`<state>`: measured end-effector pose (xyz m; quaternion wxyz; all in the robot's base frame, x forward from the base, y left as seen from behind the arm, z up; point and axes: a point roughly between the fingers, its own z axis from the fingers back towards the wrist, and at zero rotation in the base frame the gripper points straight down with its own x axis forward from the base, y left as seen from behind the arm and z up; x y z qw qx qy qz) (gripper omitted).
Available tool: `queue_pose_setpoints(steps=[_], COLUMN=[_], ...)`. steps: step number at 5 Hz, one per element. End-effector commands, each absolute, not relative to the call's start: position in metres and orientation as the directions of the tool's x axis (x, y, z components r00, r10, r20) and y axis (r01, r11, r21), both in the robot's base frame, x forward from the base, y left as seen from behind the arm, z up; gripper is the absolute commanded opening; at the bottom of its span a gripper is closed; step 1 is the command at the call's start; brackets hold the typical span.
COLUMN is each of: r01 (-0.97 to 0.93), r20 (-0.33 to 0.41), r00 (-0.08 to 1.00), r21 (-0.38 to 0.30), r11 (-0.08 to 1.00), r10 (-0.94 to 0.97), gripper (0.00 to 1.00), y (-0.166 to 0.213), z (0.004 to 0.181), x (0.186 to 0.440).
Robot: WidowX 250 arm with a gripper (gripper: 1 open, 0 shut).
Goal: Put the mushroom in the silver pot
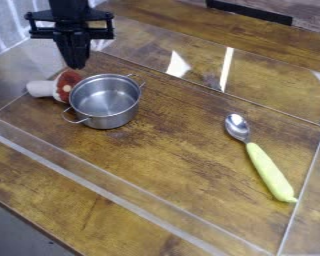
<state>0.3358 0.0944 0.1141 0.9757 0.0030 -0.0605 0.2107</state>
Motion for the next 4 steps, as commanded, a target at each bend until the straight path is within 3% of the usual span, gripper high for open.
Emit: queue_pose_setpoints(steps=[1,4], r01=[-0.425,-0.312], r20=[0.197,0.169], r00=[0.884,0.933], r21=[-0.036,-0.054], r11=[0.905,0.948], r10=[0.423,0.317], gripper=[0.0,0.0], y=[0.09,0.058], z=[0.147,0.153], x=[0.348,0.361])
